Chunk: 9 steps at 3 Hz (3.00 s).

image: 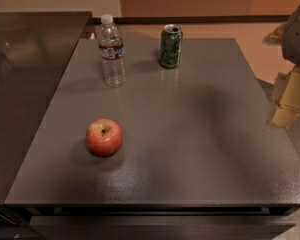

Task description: Pick apple

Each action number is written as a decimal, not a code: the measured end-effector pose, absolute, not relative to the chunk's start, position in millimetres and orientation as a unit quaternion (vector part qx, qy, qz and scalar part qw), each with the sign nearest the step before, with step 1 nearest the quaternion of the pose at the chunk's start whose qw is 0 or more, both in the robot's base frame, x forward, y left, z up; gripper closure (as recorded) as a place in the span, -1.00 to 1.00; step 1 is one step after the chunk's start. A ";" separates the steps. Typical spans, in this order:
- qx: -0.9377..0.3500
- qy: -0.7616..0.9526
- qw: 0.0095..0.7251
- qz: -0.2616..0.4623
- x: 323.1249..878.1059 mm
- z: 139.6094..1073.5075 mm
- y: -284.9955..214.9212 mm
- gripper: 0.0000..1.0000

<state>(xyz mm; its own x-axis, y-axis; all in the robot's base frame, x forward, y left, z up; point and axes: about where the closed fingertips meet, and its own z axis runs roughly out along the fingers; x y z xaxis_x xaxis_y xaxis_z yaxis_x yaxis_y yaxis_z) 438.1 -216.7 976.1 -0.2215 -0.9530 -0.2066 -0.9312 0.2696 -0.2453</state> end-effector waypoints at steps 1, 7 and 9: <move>-0.606 0.778 0.163 -0.035 439.1 976.7 -213.9 -1.00; -0.735 0.631 0.235 0.081 444.9 950.5 -37.1 -1.00; -0.767 0.600 0.209 0.093 444.9 914.2 12.1 -1.00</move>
Offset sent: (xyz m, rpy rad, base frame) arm 0.0091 0.0512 -0.0101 0.1248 -0.0072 0.1465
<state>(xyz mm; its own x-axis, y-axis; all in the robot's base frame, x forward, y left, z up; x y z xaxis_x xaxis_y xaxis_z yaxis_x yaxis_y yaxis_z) 444.9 12.1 914.2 0.2624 -0.8814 -0.3928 -0.9588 -0.1923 -0.2091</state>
